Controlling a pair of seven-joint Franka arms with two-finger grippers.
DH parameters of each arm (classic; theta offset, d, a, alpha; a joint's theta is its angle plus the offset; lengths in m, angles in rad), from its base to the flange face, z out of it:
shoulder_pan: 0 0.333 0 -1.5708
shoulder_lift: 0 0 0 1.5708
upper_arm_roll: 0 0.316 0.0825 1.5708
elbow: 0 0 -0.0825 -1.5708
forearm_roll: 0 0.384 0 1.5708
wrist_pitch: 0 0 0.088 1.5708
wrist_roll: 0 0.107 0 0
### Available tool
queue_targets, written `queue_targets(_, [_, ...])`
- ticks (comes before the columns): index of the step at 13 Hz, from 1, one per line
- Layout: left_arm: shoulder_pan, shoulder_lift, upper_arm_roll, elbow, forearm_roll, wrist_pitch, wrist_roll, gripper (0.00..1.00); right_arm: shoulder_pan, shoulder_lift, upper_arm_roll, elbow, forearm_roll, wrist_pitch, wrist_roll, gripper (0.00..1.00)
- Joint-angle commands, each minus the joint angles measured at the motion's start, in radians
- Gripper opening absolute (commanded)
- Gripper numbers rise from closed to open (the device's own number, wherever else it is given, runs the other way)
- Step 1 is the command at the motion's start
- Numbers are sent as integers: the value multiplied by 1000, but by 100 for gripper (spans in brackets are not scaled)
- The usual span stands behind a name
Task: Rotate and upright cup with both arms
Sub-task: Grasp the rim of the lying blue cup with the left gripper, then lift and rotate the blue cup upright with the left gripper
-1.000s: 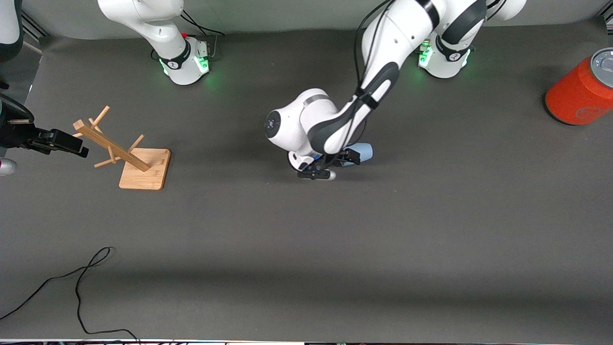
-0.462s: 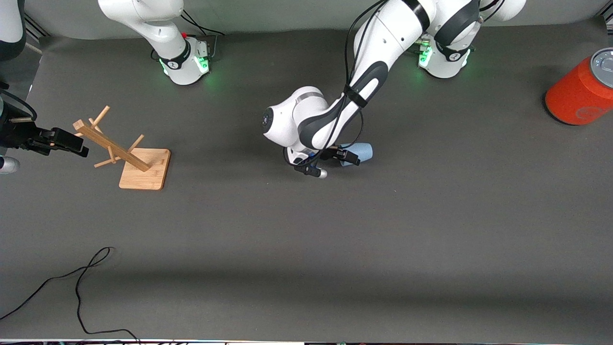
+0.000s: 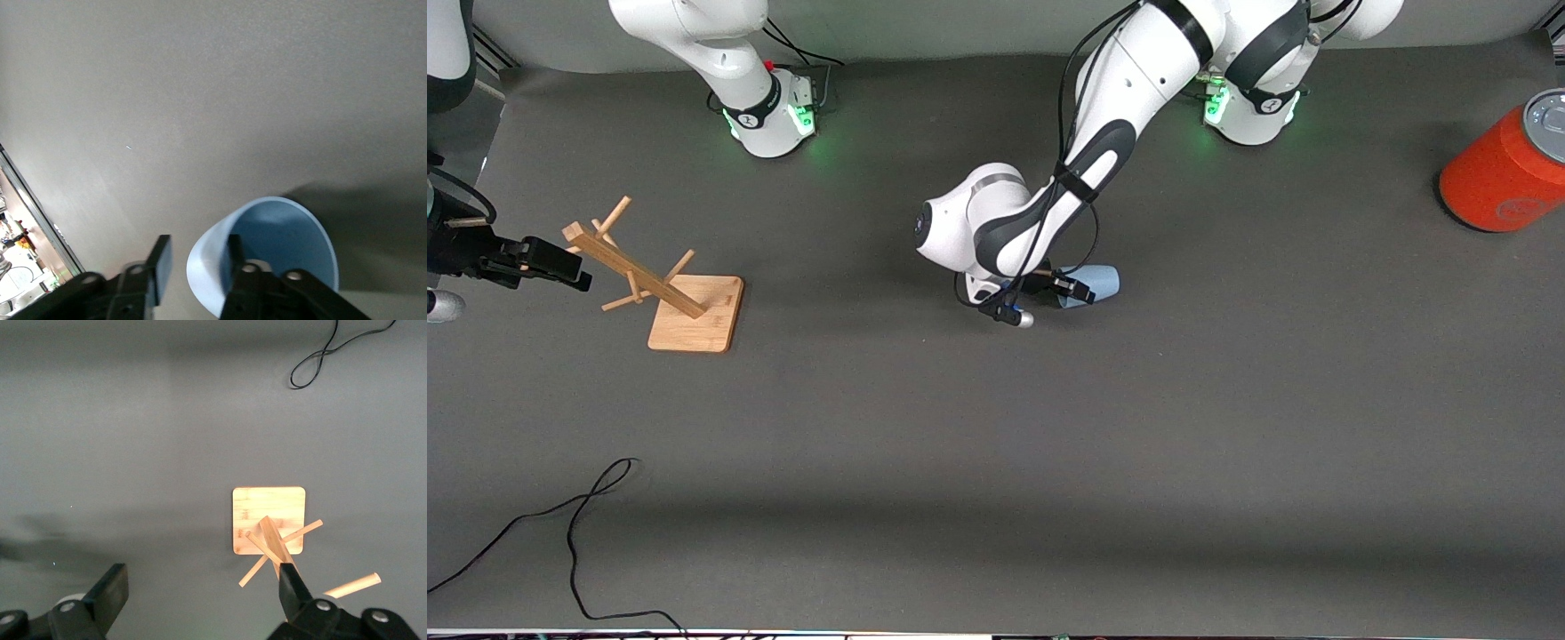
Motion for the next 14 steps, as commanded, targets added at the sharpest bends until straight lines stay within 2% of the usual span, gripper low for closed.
queue_targets(1, [-31, -8, 12, 5, 25, -34, 6, 0, 9, -33, -7, -27, -7, 14, -25, 100])
queue_targets(4, [-25, -32, 12, 25, 37, -88, 24, 0, 7, -33, -7, -29, -7, 16, -27, 100])
queue_targets(5, [-20, -43, 11, 58, 18, -109, 6, 0, 7, -33, -7, -30, -7, 16, -27, 100])
queue_targets(6, [-14, -55, 11, 113, -13, -139, -28, 0, 6, -31, -7, -29, -7, 19, -27, 100])
queue_targets(8, [58, -123, 11, 227, -148, -198, -92, 0, 6, -31, -9, -27, -7, 19, -27, 100])
queue_targets(9, [82, -196, 11, 232, -200, -180, -130, 0, 4, -31, -9, -27, -7, 19, -30, 100])
queue_targets(12, [254, -402, 9, 188, -428, -67, -164, 0, 6, -31, -23, -26, 2, 22, -74, 100])
queue_targets(14, [367, -575, 11, 24, -560, 69, -166, 0, 7, -30, -23, -22, 1, 19, -71, 100])
